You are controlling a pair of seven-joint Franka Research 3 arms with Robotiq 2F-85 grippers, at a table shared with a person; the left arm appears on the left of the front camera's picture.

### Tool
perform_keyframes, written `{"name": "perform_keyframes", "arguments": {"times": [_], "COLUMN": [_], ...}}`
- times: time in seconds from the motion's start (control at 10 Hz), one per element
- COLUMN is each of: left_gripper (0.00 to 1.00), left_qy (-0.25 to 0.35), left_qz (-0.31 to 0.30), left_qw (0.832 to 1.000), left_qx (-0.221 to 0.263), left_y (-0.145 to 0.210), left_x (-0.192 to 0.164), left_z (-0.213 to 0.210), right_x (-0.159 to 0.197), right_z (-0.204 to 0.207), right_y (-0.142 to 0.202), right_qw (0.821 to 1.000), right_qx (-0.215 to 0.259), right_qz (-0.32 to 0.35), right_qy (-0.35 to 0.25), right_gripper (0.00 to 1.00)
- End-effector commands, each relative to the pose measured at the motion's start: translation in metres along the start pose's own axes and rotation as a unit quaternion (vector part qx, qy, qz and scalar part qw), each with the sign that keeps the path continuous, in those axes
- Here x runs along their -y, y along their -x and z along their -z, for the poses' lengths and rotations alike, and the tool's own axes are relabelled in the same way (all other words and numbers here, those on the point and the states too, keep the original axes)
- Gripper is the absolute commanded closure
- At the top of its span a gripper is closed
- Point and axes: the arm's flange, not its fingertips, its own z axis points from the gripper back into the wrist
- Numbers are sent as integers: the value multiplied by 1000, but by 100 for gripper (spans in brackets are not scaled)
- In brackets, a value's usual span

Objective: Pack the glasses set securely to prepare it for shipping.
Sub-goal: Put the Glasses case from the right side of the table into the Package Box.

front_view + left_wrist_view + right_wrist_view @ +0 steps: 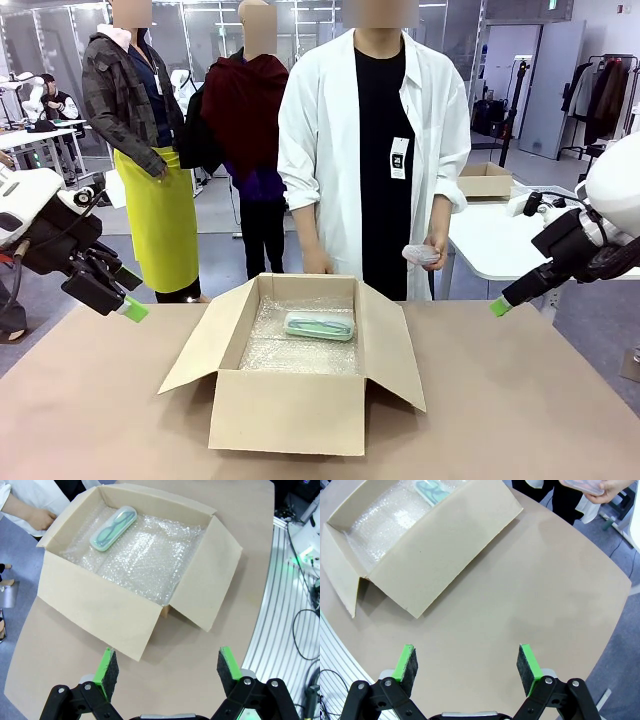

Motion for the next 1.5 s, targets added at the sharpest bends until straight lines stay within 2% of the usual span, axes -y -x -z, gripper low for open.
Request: {"name": "perform_keyframes", "arguments": {"times": [0.0, 1.4], "left_gripper": [0, 0], "left_qy": [11, 11], "left_qz": [9, 9], "left_qw": [1000, 1000], "left_qx": [6, 6], "left_y": [2, 2], "left_x": [-2, -2], "left_z": [-2, -2], "right_x": [-1, -1], "right_z": [-1, -1], "right_y": [0, 0], "right_qw": [1000, 1000], "right_qx": [2, 2], "right_qz": [3, 3], "right_qy": [2, 2], "right_gripper": [0, 0]}}
